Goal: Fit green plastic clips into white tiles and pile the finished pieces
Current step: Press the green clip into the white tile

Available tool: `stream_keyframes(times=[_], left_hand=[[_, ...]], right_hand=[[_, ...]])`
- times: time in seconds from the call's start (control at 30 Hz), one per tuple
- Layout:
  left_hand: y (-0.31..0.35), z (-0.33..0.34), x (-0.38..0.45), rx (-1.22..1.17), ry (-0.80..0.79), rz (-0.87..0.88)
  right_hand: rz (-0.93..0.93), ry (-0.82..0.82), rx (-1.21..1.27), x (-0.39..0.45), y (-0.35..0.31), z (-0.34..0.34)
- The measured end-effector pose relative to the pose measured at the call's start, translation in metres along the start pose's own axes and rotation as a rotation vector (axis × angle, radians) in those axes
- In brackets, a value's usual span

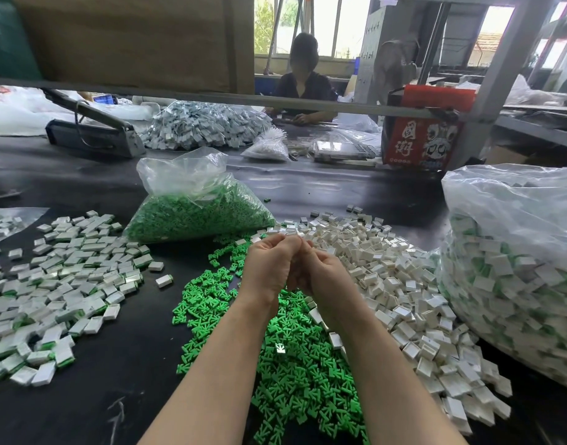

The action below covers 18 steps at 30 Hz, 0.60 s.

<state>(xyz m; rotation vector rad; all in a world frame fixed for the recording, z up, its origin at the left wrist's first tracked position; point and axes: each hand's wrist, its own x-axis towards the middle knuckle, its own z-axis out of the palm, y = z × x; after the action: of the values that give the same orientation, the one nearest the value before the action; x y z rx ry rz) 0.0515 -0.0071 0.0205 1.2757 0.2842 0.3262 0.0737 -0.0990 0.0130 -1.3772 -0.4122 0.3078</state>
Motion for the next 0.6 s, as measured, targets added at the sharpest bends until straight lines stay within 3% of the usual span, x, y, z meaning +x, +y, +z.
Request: stream_keyframes(times=[0.6], left_hand=[[0.0013,-0.0006,-0.0047,-0.052,-0.056,-0.016]], right_hand=[[0.056,0.037,0.004,0.0014,0.0024,0.0021]])
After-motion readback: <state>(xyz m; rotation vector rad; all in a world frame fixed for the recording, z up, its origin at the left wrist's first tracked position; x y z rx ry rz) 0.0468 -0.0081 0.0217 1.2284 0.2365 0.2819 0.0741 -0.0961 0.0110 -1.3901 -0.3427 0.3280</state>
